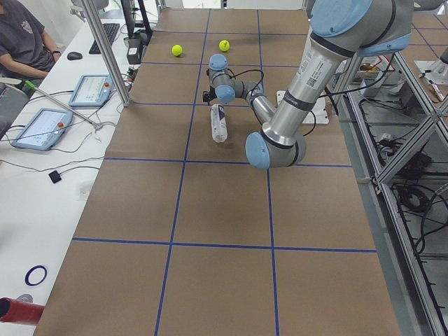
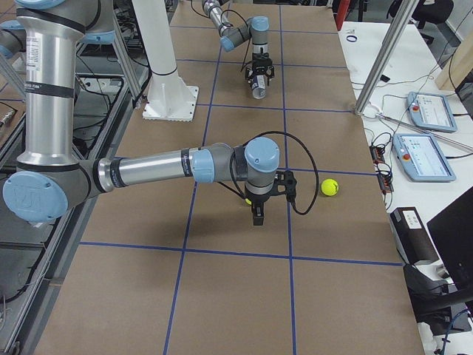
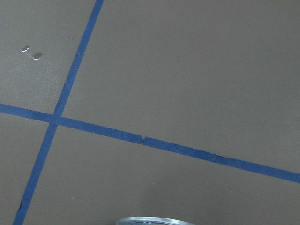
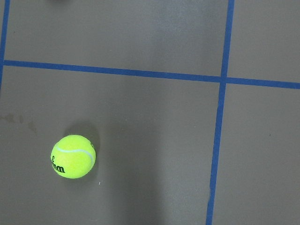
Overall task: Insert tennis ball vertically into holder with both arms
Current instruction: 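Lower the left gripper and close it around the can's open end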
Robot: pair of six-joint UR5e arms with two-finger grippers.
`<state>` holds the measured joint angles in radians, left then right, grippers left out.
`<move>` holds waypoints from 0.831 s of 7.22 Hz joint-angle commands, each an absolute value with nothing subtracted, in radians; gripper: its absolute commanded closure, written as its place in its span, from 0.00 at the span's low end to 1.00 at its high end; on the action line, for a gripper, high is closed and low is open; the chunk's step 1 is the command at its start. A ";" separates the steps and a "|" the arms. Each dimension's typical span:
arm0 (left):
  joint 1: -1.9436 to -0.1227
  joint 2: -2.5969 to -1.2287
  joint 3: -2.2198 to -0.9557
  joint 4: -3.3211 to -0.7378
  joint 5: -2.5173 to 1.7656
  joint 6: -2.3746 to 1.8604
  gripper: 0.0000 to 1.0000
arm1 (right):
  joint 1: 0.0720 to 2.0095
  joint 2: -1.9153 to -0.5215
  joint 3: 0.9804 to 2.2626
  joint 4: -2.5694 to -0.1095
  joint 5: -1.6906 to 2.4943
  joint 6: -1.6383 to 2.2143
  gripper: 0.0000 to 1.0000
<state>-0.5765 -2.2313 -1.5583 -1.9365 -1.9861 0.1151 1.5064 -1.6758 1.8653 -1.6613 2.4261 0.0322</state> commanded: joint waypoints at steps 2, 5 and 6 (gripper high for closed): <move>-0.552 -2.235 -1.534 -1.927 -1.935 0.152 0.01 | 1.506 -1.678 1.865 -1.663 2.431 0.032 0.01; -0.546 -2.253 -1.500 -1.925 -1.927 0.172 0.01 | 1.508 -1.678 1.865 -1.663 2.431 0.032 0.01; -0.545 -2.259 -1.490 -1.925 -1.918 0.172 0.01 | 1.506 -1.678 1.865 -1.663 2.431 0.032 0.01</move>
